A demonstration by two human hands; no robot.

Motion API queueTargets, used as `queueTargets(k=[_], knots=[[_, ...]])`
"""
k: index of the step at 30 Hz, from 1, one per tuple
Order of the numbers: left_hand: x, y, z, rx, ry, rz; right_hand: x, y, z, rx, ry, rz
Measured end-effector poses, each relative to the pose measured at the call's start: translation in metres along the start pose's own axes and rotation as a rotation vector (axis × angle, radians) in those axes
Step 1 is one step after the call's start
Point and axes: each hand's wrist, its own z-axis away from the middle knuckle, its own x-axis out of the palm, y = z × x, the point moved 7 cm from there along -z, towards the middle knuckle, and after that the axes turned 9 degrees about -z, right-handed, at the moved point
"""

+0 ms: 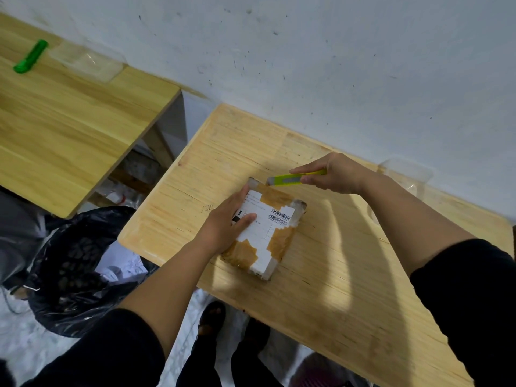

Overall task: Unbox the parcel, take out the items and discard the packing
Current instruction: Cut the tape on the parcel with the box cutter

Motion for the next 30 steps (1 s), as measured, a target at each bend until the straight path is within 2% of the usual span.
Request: queueTargets(k=[5, 8, 12, 16, 22, 30], knots=[[-0.001, 0.002, 0.001, 0.018, 0.000, 0.021, 0.000, 0.006, 0.000, 0.034, -0.011, -0.107], [-0.001, 0.003, 0.002, 0.028, 0.004, 0.033, 0.005, 0.014, -0.001, 0.083, -0.075, -0.208], [-0.001, 0.003, 0.001, 0.023, 0.011, 0.039, 0.007, 0.019, -0.005, 0.119, -0.161, -0.208], [-0.001, 0.004, 0.002, 0.033, 0.009, 0.034, 0.003, 0.015, -0.003, 0.085, -0.180, -0.150], [-0.002, 0.004, 0.002, 0.026, 0.021, 0.021, -0.012, 0.008, 0.009, 0.032, -0.151, 0.089], [-0.001, 0.002, 0.001, 0.005, 0.035, 0.045, -0.012, 0.013, 0.016, 0.015, -0.137, 0.207]])
